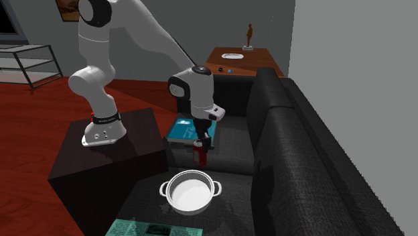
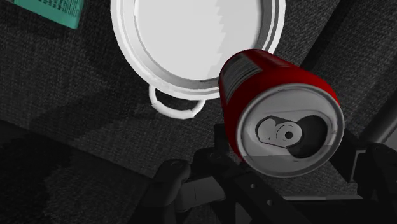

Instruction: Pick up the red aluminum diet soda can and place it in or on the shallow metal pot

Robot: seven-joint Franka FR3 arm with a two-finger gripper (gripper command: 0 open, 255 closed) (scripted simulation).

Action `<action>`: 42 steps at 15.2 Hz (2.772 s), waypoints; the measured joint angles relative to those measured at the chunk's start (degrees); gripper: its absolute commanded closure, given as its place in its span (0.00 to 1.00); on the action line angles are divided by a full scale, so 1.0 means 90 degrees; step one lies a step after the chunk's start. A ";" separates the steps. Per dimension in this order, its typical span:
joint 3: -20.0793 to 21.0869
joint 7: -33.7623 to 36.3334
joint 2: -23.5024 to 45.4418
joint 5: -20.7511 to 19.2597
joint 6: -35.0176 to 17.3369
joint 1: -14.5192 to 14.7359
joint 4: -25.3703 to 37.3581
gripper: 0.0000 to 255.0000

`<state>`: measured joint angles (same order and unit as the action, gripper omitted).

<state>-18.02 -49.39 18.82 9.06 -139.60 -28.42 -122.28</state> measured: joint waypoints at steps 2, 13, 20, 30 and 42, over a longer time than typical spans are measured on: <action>-0.0093 -0.0303 -0.0070 0.0009 0.0014 -0.0201 -0.0063 1.00; -0.0185 -0.1200 0.0220 0.0285 -0.0373 -0.0768 -0.0211 1.00; -0.0001 -0.1415 0.0709 0.0572 -0.0820 -0.0917 -0.0193 1.00; 0.0199 -0.1574 0.1189 0.0816 -0.1195 -0.1059 -0.0097 1.00; -0.0038 -0.1371 0.0641 0.0533 -0.0744 -0.0877 -0.0172 0.00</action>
<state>-18.36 -61.73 24.58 13.86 -146.29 -36.32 -123.83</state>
